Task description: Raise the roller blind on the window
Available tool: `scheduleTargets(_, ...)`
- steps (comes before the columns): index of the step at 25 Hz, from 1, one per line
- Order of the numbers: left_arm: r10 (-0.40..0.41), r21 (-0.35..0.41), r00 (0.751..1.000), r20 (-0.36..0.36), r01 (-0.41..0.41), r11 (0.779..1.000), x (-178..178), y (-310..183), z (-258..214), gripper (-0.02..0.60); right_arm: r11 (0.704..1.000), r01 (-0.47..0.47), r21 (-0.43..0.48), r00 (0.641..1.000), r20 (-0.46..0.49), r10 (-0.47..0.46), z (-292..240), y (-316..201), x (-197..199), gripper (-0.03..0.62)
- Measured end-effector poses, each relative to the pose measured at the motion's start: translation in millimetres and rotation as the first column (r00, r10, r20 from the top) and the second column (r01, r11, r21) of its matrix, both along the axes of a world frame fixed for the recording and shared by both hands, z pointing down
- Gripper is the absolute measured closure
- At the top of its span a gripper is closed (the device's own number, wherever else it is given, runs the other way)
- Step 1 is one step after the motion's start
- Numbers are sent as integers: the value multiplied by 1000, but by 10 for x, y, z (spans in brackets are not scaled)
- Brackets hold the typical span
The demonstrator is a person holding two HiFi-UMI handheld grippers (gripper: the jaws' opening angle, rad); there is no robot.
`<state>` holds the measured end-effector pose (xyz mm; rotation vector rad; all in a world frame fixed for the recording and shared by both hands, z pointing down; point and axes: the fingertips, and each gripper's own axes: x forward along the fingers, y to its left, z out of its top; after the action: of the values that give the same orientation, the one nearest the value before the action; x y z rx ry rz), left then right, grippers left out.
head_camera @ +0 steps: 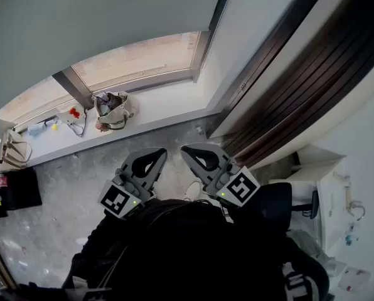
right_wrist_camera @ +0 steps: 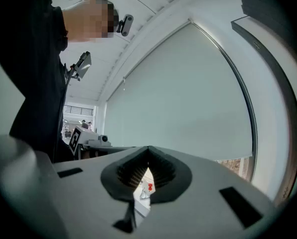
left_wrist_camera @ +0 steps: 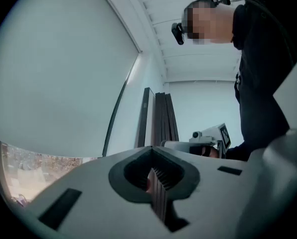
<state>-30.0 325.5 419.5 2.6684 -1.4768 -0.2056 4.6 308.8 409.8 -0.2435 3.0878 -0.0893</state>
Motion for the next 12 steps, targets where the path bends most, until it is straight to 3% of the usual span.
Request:
scheduleTargets(6, -27, -19, 1000, 12, 27, 999, 169, 15, 46, 577, 999, 46, -18, 999, -14, -46, 15, 70, 113, 591)
scheduleTargets(12, -23, -38, 999, 28, 24, 999, 259, 19, 89, 577, 999, 33, -43, 999, -10, -33, 43, 67, 234, 591)
